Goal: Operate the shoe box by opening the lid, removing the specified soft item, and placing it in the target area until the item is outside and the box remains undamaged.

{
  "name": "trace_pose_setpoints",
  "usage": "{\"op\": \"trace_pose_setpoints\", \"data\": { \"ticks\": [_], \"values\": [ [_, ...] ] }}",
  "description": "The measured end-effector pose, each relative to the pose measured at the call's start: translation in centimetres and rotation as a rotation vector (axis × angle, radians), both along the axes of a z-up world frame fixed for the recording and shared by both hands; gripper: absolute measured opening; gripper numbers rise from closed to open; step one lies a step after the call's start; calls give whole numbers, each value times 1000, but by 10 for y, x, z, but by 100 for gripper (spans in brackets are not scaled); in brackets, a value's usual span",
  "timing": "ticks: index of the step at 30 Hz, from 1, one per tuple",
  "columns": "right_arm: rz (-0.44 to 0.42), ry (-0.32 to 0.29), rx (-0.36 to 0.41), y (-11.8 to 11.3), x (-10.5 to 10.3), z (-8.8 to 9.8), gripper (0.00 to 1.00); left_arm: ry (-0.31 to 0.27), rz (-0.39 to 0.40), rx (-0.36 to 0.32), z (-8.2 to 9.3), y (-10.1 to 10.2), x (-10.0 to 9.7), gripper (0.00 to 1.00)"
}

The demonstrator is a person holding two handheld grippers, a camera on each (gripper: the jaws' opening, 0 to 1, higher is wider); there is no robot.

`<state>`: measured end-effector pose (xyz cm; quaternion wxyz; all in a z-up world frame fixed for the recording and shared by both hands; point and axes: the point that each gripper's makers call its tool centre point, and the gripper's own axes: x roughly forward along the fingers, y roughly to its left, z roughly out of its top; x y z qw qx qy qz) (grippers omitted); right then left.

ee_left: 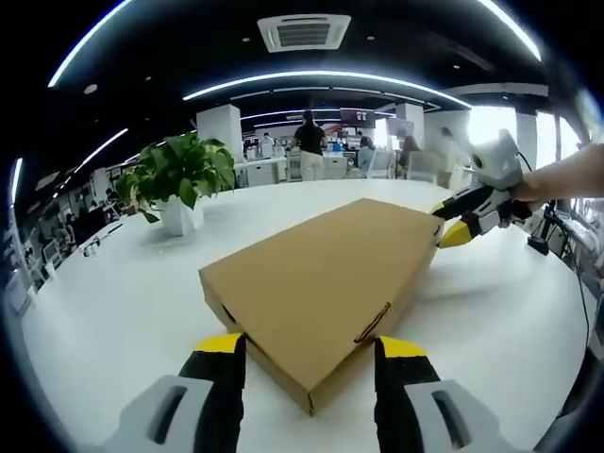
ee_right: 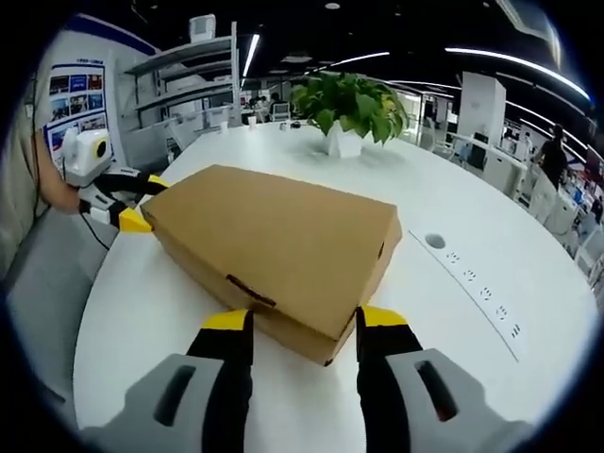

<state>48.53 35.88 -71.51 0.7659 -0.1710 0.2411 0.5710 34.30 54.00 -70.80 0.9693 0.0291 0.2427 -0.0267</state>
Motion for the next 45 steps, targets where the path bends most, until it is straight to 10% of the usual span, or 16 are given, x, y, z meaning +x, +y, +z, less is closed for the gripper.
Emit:
{"op": "trace_pose_setpoints", "data": {
  "ticks": [45],
  "values": [
    [-239, 35, -62, 23, -71, -1, 38, 109, -173, -42, -2, 51, -21, 54]
  ]
}}
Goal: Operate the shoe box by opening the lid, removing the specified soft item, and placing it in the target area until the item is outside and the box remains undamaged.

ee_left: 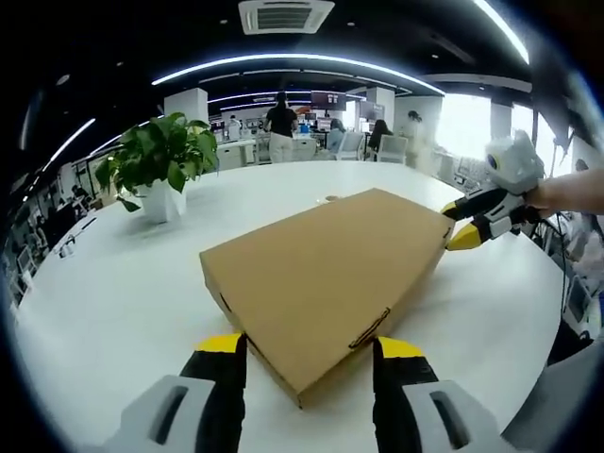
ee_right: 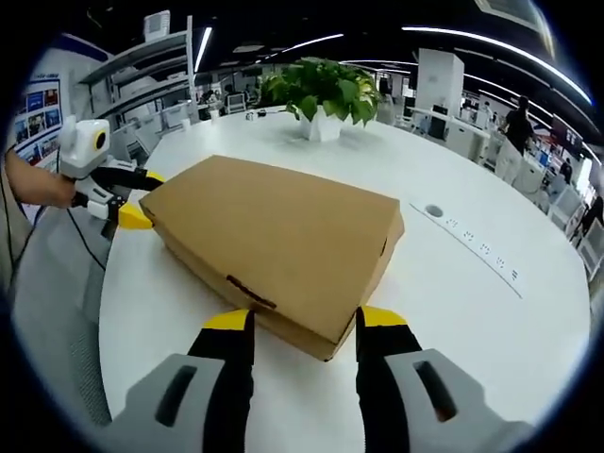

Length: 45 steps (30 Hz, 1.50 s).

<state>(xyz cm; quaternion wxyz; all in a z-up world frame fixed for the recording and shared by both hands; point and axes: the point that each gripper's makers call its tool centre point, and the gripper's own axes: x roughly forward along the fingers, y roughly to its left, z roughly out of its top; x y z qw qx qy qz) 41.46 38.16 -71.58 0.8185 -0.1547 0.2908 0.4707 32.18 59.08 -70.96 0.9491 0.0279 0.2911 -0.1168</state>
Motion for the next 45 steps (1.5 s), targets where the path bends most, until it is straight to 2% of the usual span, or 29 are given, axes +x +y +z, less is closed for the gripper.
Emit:
{"op": "trace_pose_setpoints", "data": {
  "ticks": [26, 45],
  "values": [
    [-140, 14, -20, 22, -44, -1, 38, 49, -137, 14, -1, 32, -12, 53],
    [-222, 45, 11, 41, -82, 1, 36, 107, -258, 39, -1, 59, -21, 53]
  ]
}}
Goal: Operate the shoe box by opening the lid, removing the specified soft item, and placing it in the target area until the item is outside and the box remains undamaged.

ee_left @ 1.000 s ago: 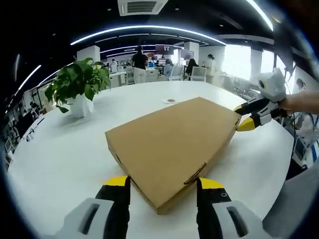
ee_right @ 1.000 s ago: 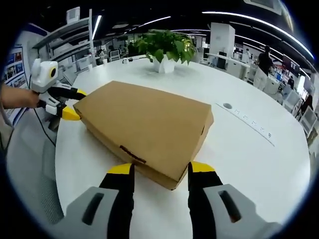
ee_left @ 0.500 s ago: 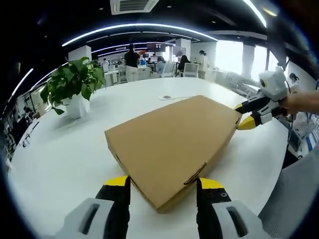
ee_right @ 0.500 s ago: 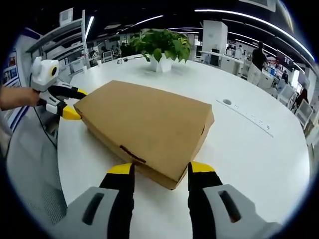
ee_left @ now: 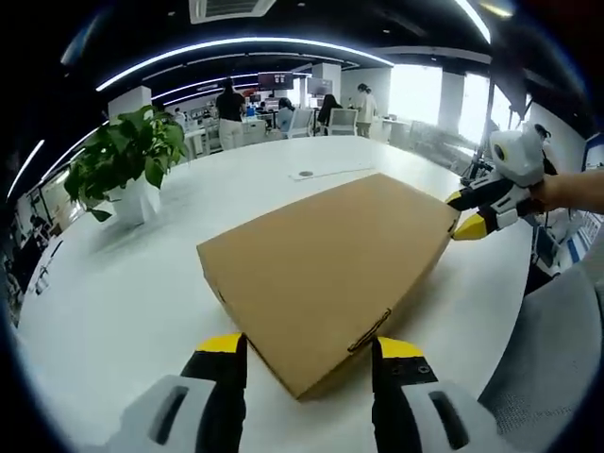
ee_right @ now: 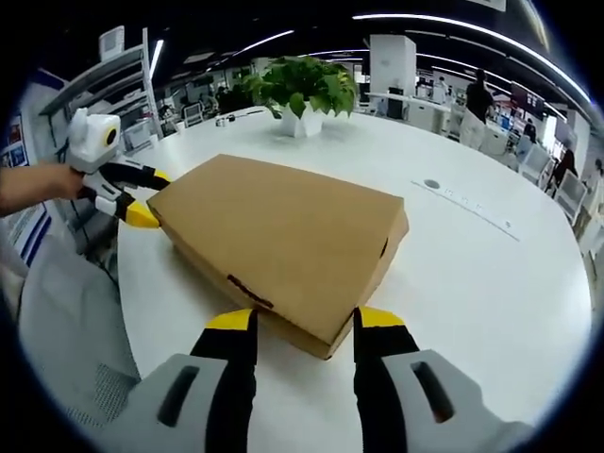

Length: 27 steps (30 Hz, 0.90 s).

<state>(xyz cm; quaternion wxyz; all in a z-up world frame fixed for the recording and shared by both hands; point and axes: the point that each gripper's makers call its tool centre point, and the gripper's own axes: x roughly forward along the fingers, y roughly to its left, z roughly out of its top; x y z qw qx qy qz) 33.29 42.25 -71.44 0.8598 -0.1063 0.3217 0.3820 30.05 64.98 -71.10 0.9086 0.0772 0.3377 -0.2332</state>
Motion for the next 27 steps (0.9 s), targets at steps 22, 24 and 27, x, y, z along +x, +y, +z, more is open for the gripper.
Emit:
{"op": "trace_pose_setpoints", "data": {
  "ticks": [22, 24, 27],
  "values": [
    [1, -18, -12, 26, -39, -1, 32, 41, -86, 30, 0, 31, -16, 53],
    [5, -18, -12, 28, -43, -1, 32, 42, -90, 33, -1, 33, -18, 53],
    [11, -17, -8, 31, -47, -1, 31, 47, -95, 40, 0, 35, -22, 53]
  ]
}}
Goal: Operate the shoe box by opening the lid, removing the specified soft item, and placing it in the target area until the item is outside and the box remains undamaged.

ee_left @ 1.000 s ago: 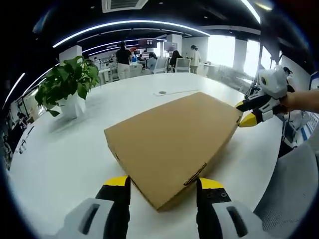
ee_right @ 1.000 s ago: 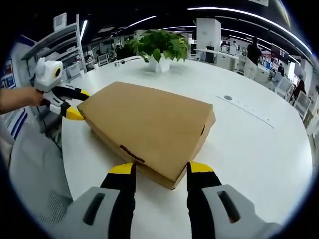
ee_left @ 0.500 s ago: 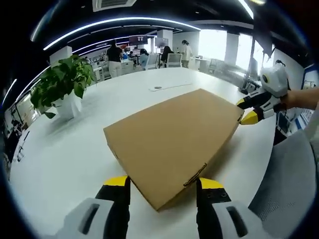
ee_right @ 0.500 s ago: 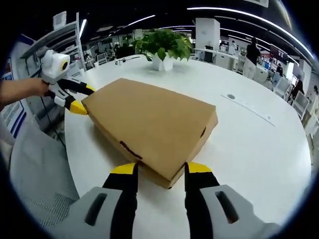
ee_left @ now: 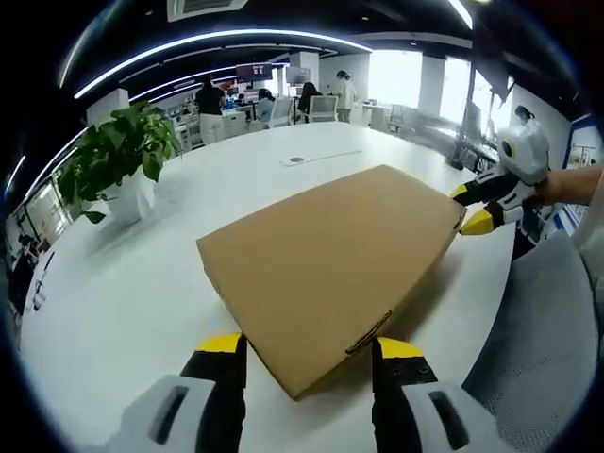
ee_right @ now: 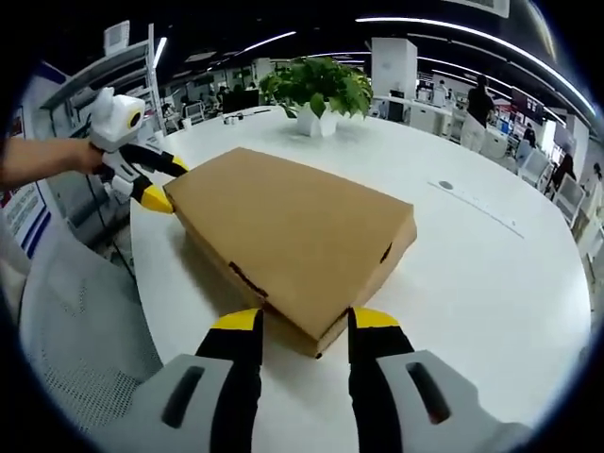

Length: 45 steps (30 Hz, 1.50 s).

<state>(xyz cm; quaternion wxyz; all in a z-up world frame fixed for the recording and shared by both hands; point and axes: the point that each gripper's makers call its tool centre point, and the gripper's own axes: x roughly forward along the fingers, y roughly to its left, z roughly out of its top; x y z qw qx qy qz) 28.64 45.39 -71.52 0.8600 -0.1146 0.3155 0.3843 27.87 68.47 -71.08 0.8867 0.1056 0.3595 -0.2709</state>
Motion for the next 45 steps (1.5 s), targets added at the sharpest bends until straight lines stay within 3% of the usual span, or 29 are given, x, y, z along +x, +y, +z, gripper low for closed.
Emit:
{"op": "trace_pose_setpoints", "data": {
  "ticks": [15, 30, 45],
  "values": [
    [32, -3, 18, 17, -23, 0, 31, 15, -30, 22, 3, 12, -14, 54],
    [36, -12, 24, 16, -25, 1, 30, 35, -44, 38, 3, 14, -13, 55],
    [26, -10, 66, 19, -28, 17, 34, 67, -57, -2, 15, 9, -17, 67]
  ]
}}
